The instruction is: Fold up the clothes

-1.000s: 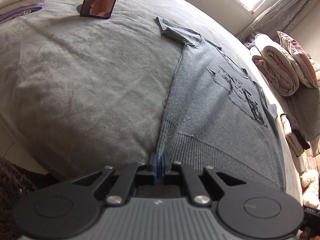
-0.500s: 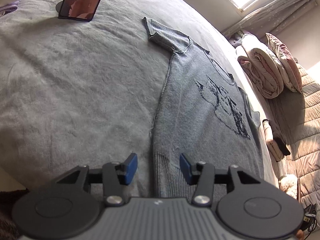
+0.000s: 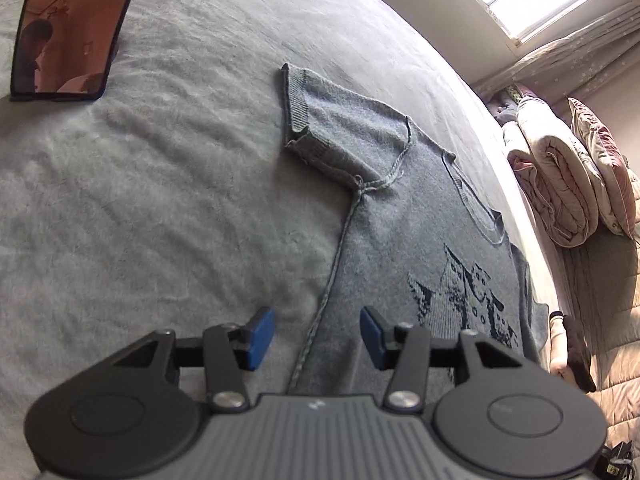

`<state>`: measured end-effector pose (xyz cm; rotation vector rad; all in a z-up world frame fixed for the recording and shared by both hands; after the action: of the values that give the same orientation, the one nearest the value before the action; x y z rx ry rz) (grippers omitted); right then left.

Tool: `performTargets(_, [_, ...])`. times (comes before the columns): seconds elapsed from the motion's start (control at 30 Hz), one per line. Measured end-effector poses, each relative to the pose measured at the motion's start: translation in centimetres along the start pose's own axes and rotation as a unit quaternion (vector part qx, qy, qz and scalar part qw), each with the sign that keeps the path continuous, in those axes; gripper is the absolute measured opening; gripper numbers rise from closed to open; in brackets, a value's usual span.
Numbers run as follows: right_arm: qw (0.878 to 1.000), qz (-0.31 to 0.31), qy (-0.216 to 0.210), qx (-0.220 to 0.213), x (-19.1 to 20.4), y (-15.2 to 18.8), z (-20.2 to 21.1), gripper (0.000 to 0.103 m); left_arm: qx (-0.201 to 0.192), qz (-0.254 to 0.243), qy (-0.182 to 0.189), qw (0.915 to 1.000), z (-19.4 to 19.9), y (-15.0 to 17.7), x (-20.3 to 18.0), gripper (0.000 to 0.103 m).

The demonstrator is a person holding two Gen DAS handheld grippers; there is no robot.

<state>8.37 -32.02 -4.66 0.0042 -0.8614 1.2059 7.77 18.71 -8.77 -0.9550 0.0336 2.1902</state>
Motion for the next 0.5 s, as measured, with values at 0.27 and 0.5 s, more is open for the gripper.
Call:
performTargets(0.27, [0.999,-0.033,-0.016,-0.032,-0.2,-5.4,-4.3,0.044,-0.062,0.002,0.046,0.997,-3.0,-3.3,-1.9,0.048])
performTargets(0.5, [0.993,-0.047,-0.066,-0.09,-1.0,-7.1,-6.8,0.04,-0.108,0.009,0.075,0.9913,-4.4,-4.4,-2.9,0.045])
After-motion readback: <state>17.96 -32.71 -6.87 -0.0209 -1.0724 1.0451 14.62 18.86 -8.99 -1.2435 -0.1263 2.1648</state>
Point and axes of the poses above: each gripper's, at about its wrist camera, not at the fingertips, and z roughly against the way its jaws point, x to its left, y to its underside, the point moved 8 cm from there along -z, roughly the way its jaws point, and after that the axes turned 15 degrees about z, right-handed, at the moved point
